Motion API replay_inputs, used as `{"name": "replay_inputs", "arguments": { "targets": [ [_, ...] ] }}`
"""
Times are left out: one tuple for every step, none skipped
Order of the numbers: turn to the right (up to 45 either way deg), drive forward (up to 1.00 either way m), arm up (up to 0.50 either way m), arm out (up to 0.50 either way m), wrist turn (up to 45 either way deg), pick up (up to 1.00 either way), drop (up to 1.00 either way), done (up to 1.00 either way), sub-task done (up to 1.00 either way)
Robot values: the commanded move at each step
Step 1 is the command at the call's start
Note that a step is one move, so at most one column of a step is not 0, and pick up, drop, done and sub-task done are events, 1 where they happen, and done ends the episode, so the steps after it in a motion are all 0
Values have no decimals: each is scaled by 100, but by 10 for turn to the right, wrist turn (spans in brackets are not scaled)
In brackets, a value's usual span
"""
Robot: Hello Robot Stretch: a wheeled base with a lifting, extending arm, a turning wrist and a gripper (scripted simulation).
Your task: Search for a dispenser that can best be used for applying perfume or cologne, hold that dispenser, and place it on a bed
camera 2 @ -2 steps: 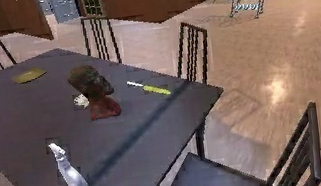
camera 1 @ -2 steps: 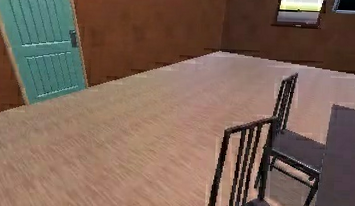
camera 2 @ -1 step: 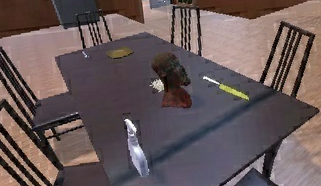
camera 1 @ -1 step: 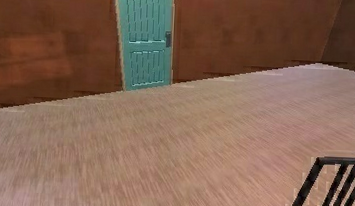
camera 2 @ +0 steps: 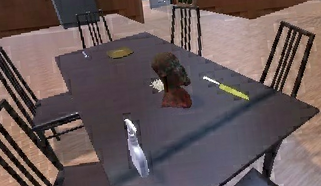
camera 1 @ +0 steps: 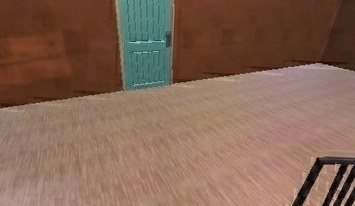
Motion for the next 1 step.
{"name": "replay_inputs", "arguments": {
  "targets": [
    [0,0,36,0,0,0,0,0,0]
  ]
}}
